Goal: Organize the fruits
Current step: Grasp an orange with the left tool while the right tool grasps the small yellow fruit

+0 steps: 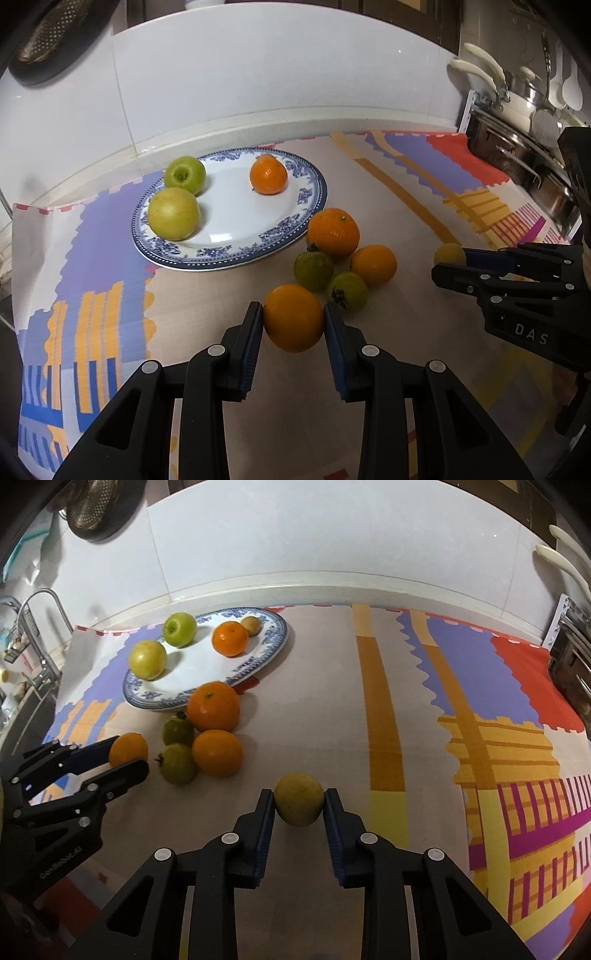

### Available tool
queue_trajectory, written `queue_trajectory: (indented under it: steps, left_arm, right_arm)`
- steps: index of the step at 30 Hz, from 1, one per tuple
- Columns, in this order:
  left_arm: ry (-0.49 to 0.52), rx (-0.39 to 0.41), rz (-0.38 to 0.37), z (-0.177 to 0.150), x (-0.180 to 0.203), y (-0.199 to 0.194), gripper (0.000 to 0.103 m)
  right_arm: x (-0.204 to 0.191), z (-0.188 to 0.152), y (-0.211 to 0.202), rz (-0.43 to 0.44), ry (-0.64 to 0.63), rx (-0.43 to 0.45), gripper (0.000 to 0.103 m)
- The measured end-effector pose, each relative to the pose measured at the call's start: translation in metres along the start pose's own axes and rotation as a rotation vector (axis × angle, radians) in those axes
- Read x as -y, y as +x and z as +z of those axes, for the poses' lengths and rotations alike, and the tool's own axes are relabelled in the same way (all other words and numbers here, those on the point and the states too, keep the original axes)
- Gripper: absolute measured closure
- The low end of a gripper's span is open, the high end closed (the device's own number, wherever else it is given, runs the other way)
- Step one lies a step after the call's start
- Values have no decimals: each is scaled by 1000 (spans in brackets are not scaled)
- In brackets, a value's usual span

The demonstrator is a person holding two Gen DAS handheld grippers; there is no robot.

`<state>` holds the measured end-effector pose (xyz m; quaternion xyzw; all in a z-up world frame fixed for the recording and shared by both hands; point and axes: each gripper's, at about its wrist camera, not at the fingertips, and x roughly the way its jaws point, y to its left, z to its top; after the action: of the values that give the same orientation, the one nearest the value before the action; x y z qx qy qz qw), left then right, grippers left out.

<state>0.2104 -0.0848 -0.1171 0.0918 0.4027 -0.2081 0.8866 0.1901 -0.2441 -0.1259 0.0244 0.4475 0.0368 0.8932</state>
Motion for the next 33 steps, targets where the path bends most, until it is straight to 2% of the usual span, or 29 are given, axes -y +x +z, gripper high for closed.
queue_trajectory:
  steps: [18,33]
  left_arm:
    - [-38,115,45,5,-7,-61,70]
    - [-25,158,56,31,-29,-72,70]
  right_arm:
    - [-30,6,-47,72,-41,104,75]
    - [-56,38,-58,140,-70,177,75]
